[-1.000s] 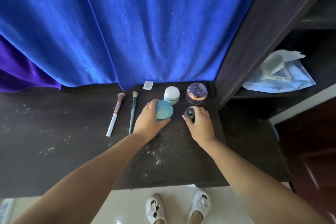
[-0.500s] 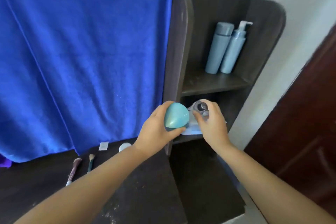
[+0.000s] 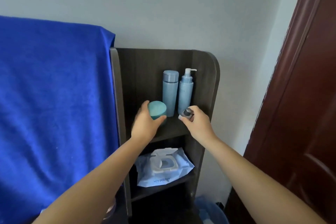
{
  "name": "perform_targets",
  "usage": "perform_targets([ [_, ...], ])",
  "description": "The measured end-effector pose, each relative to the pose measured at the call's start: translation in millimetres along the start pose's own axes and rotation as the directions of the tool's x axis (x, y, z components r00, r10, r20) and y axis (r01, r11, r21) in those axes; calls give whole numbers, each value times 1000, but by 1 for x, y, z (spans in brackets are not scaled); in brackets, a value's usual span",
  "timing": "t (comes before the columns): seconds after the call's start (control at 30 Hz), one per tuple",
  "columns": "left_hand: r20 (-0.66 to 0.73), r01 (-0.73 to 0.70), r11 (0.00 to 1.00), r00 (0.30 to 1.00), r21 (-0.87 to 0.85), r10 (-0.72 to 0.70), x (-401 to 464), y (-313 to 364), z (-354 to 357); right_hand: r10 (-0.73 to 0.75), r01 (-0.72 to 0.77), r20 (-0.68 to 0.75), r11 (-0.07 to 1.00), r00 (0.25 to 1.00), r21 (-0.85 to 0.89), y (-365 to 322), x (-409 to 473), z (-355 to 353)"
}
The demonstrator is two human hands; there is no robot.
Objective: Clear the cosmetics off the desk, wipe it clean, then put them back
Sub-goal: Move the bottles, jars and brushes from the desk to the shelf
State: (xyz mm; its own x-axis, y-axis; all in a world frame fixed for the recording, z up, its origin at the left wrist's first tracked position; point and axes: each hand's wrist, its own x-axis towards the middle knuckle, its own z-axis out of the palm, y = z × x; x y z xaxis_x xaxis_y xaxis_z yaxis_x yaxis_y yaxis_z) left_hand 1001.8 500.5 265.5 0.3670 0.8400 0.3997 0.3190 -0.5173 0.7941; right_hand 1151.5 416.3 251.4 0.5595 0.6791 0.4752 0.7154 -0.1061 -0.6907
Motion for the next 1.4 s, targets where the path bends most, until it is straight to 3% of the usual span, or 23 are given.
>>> perform_targets([
  [0.17,-19,137,989,991,56,-136,17,-5,10,35,-29,53,994,998,-105,12,18,23],
  [0.47,-59,119,985,992,123,-113,23,-11,18,-3,1,-24,995,1000,-100,21,19,29],
  [0.53,-84,49,986,996,161,-35,16,-11,15,2,-5,-47,997,999,-75,19,12,26],
  [0.6,-131,-118,970,980,215,148,1,-12,9,-36,28,-124,997,992,-69,14,-2,25],
  [0.73,-120,-431,887,884,164,452,-51,-19,-22,-244,229,-281,970,928,-86,-8,-46,39],
  [0.8,-84,-540,822,824,182,560,-83,-38,-45,-295,301,-238,954,925,-12,-24,-76,58],
  [0.87,-41,-552,802,818,228,574,-112,-73,-72,-337,347,-144,936,931,56,-36,-110,88],
  [0.93,-55,-391,888,908,244,415,-136,-124,-101,-351,347,13,931,936,111,-45,-146,127],
  [1.0,-132,-89,969,984,230,122,-155,-183,-135,-314,280,225,945,923,170,-55,-181,171],
  [1.1,-199,305,896,947,321,-252,-183,-265,-186,-217,147,497,973,840,178,-73,-226,238],
  [1.17,-196,413,832,910,371,-364,-202,-305,-212,-165,107,625,986,763,130,-87,-248,281],
  [1.27,-160,519,725,847,454,-507,-223,-346,-234,-98,105,705,994,702,33,-110,-272,341],
  [1.4,-93,490,654,834,577,-544,-232,-378,-242,-22,182,737,974,676,-138,-134,-289,397],
])
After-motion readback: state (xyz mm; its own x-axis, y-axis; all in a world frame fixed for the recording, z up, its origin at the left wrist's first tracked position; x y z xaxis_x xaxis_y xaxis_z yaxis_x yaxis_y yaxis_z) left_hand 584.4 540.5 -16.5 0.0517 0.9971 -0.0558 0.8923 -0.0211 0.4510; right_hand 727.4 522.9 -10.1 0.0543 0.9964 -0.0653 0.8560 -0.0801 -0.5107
